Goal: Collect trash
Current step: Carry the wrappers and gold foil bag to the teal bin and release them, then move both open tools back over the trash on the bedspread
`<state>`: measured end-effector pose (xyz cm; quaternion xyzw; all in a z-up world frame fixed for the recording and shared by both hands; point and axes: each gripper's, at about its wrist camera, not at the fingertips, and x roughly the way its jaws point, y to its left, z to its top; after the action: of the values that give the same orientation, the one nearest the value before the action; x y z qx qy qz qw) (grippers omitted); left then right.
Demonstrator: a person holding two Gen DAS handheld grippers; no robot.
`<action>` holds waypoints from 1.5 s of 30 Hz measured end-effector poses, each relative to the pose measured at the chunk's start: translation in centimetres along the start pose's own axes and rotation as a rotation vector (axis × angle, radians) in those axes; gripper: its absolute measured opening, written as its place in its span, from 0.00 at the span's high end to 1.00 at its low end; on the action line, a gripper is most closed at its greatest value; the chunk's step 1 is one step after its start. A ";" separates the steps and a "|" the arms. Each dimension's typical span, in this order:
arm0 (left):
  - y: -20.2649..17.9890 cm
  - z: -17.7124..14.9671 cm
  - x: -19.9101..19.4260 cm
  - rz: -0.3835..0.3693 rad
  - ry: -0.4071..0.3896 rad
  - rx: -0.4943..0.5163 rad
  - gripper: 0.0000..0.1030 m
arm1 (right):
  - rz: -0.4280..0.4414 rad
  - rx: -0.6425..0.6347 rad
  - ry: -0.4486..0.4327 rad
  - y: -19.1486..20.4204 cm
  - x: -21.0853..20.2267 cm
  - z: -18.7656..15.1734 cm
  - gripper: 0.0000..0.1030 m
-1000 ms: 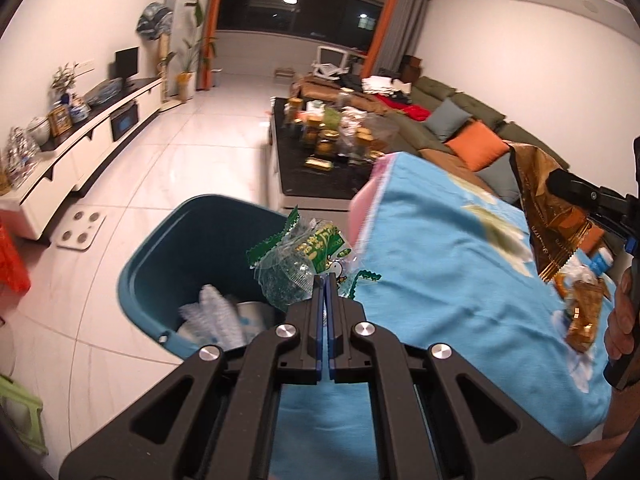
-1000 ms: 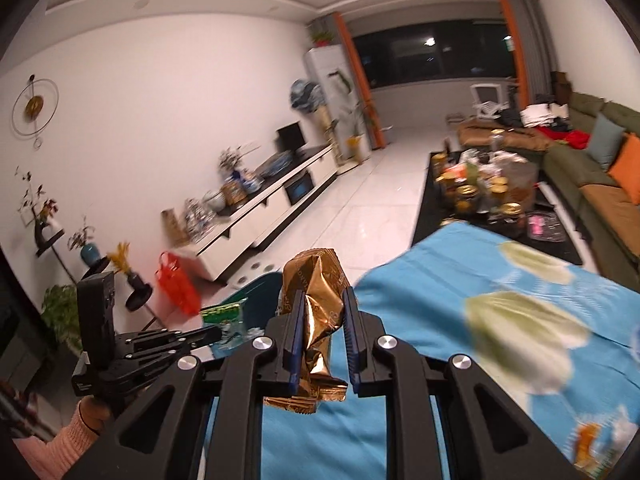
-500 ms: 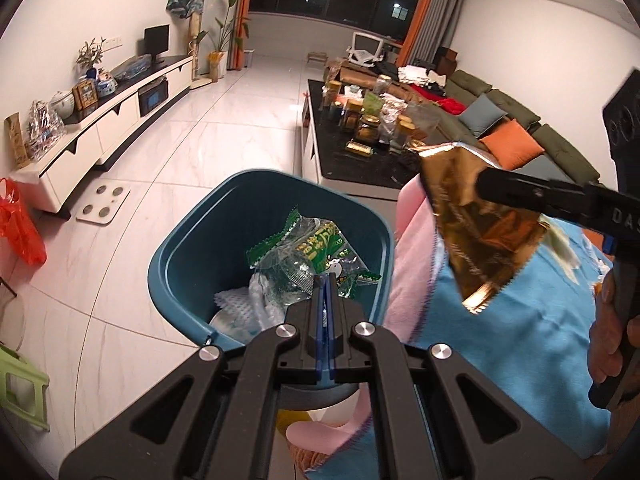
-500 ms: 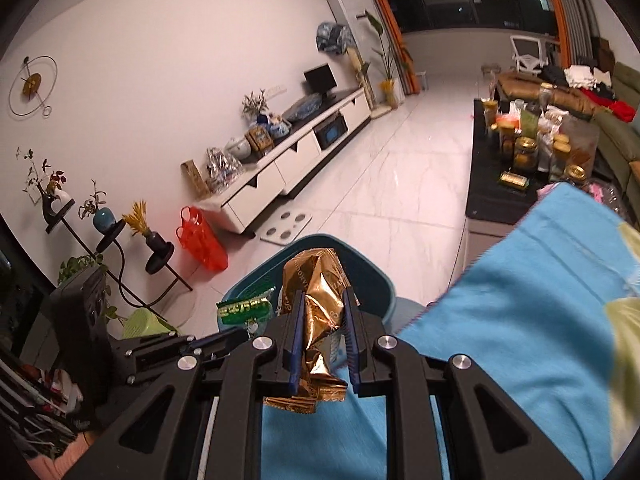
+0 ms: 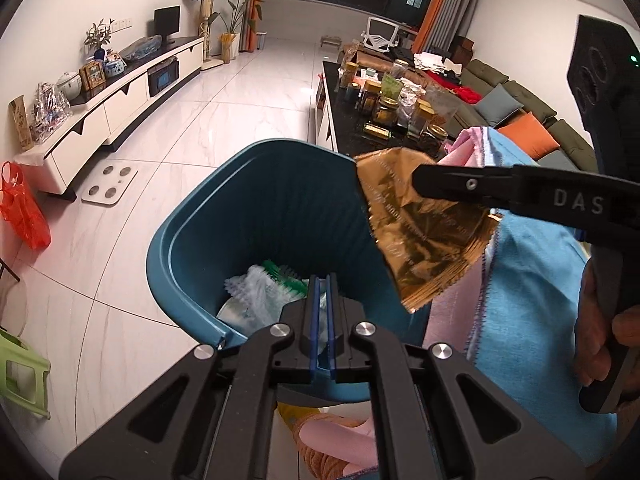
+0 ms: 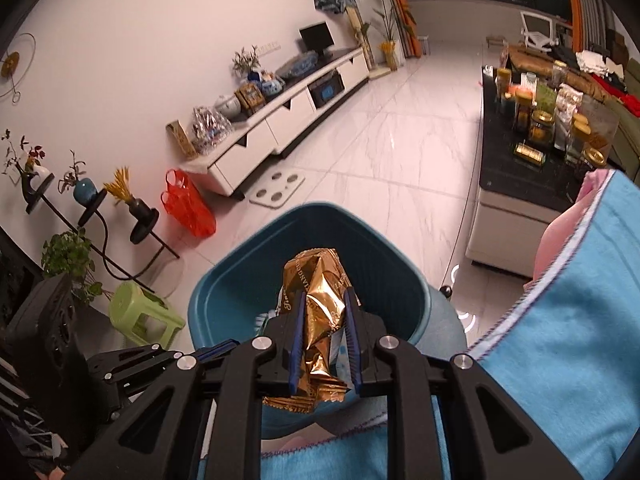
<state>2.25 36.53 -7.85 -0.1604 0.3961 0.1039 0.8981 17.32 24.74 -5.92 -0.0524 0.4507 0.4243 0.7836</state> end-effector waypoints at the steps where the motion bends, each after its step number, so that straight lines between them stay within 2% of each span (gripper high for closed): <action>1: 0.0 0.0 0.1 -0.001 0.002 -0.004 0.97 | -0.007 0.004 0.009 -0.1 0.4 0.0 0.79; 3: -0.3 0.1 -0.1 -0.006 -0.006 -0.010 0.92 | -0.008 0.020 0.026 -0.4 0.9 -0.3 0.75; 8: -0.4 -0.3 -1.8 0.006 -0.043 0.005 0.88 | -0.011 0.024 0.026 -1.1 0.6 -0.4 0.74; 14: -1.0 -1.3 -4.7 0.012 -0.076 0.025 0.80 | -0.109 0.002 0.024 -2.9 0.3 1.0 0.68; 19: -0.9 -2.3 -5.8 0.004 -0.071 0.025 0.77 | -0.173 -0.013 0.108 -4.5 2.2 2.8 0.68; 28: -0.5 -3.3 -5.2 -0.008 -0.045 -0.004 0.76 | -0.284 -0.134 0.323 -3.6 7.6 3.5 0.71; 32: -0.2 -3.4 -4.8 -0.014 -0.039 -0.015 0.76 | -0.250 -0.095 0.417 -4.5 8.9 3.1 0.92; 34: 0.0 -3.4 -4.6 -0.016 -0.035 -0.025 0.76 | -0.230 -0.081 0.435 -4.6 9.0 2.8 0.92; 39: 0.6 -3.2 -4.5 -0.011 -0.037 -0.029 0.76 | -0.243 -0.098 0.475 -4.1 8.0 1.8 0.88; 45: 1.0 -2.7 -4.3 0.002 -0.044 -0.033 0.76 | -0.253 -0.168 0.515 -2.5 7.6 1.0 0.83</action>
<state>-2.72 36.19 -6.52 -0.1723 0.3745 0.1147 0.9038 21.51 28.32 -11.79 -0.2788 0.5879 0.3320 0.6830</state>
